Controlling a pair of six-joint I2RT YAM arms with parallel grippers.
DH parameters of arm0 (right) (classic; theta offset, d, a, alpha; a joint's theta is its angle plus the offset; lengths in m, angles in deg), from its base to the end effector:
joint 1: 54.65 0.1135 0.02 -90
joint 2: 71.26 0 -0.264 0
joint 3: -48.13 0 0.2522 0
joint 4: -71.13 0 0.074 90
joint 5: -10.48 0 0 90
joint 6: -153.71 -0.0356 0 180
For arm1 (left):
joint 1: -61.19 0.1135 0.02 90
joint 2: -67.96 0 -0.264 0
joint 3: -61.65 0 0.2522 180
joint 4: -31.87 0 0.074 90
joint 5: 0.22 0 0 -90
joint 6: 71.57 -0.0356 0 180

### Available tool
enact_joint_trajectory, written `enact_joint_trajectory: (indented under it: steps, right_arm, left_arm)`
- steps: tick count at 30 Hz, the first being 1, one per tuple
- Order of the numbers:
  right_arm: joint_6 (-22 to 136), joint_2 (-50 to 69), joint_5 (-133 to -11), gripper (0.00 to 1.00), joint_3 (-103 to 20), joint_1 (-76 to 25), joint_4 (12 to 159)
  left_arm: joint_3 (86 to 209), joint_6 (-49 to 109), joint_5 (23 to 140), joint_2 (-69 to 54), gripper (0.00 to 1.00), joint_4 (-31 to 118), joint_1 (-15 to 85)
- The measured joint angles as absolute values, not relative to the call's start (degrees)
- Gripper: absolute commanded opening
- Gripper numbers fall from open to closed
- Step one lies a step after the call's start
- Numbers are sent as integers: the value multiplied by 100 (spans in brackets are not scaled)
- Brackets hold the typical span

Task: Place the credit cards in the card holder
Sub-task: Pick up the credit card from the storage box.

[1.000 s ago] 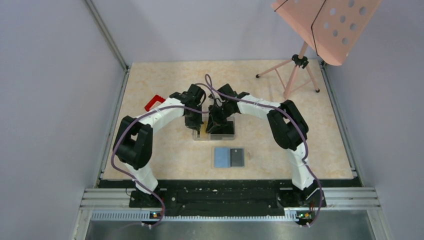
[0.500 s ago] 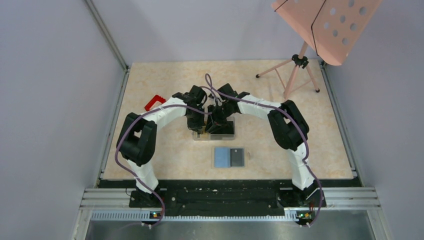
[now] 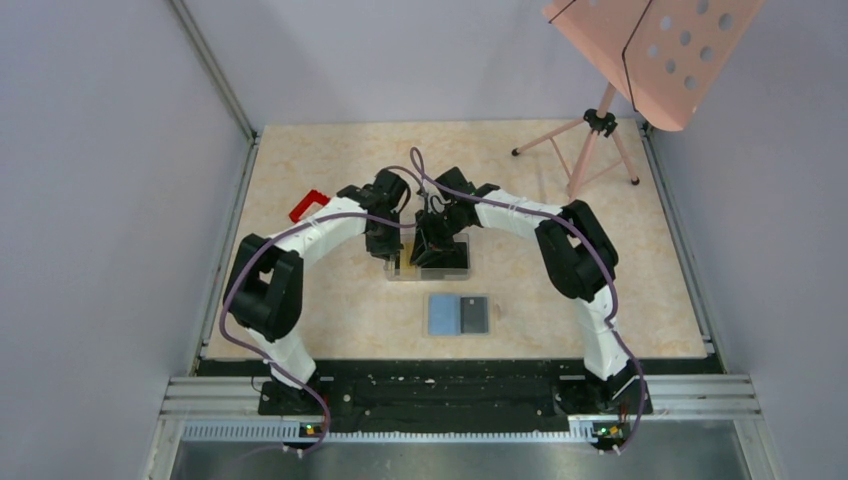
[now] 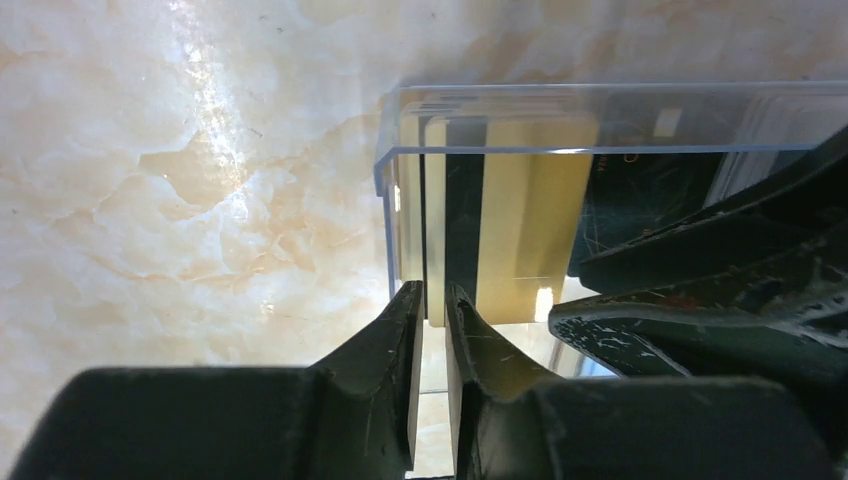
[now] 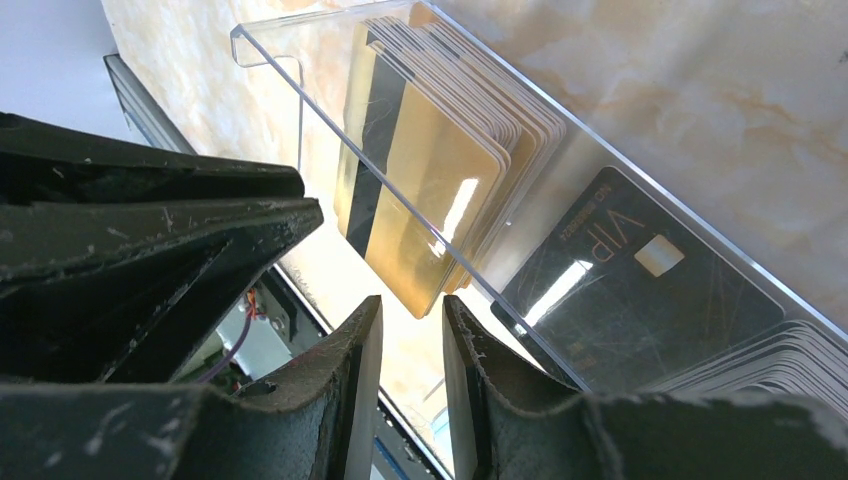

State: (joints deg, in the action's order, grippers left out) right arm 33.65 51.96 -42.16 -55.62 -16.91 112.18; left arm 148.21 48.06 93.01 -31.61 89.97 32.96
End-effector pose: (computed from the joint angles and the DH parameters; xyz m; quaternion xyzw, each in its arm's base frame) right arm 0.3448 0.2942 0.1612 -0.1427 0.9086 0.3915 0.0273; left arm 0.3050 -0.1615 0.2134 -0.0167 0.9859 -0.0550 0.1570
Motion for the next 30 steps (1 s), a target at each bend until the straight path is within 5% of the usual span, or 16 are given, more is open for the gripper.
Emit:
enact_joint_trajectory:
  steps: [9,30]
  right_arm:
    - [3369,5196,-4227,29,-5562,-1691,11229]
    - [3448,5220,-4220,25,-5567,-1695,11249]
  left_arm:
    - [14821,4760,9386,-3445,0,9069,3301]
    - [14779,4699,9041,-3456,0,8883,3266]
